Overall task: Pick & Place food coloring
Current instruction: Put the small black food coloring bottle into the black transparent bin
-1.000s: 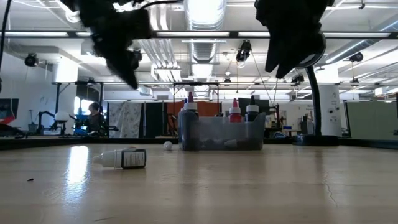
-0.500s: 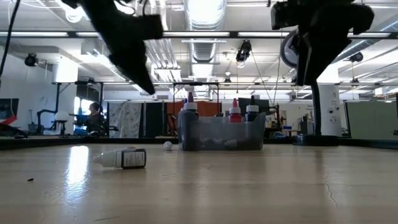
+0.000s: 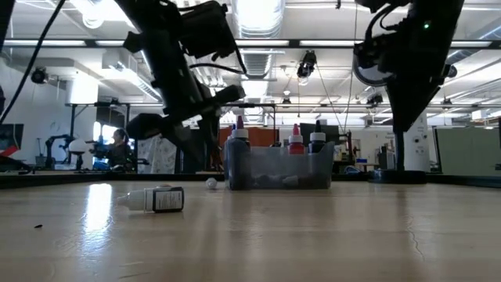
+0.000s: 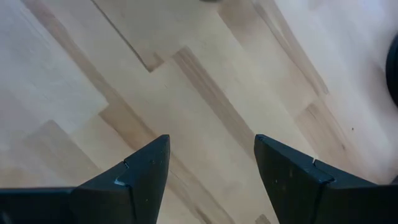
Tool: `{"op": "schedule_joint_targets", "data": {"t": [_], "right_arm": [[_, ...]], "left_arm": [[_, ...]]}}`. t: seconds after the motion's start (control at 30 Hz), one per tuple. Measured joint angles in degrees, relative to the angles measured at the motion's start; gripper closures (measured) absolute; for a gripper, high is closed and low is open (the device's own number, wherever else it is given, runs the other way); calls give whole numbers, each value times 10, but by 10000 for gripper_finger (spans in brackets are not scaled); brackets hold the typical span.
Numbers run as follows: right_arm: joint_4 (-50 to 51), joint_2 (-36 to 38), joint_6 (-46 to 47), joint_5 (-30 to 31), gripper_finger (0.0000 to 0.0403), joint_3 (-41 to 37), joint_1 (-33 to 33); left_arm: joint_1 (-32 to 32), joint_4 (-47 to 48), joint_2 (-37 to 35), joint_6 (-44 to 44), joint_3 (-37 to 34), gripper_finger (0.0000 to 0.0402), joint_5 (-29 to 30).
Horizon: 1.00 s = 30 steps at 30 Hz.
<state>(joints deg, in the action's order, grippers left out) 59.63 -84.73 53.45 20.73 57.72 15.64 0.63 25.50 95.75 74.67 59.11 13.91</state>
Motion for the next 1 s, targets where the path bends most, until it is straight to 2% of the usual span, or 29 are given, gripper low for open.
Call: {"op": "schedule_joint_targets", "data": {"t": [0.27, 0.6, 0.87, 1.0], "right_arm": [[-1, 0, 6, 3, 175, -1, -1], [0, 0, 6, 3, 175, -2, -2], [1, 0, 20, 2, 174, -1, -2], [1, 0, 21, 2, 174, -1, -2]], "left_arm": [[4, -12, 11, 24, -12, 294, 66], [5, -52, 67, 52, -13, 294, 57], [8, -54, 71, 51, -13, 294, 105], [14, -54, 71, 54, -13, 294, 111]]}}
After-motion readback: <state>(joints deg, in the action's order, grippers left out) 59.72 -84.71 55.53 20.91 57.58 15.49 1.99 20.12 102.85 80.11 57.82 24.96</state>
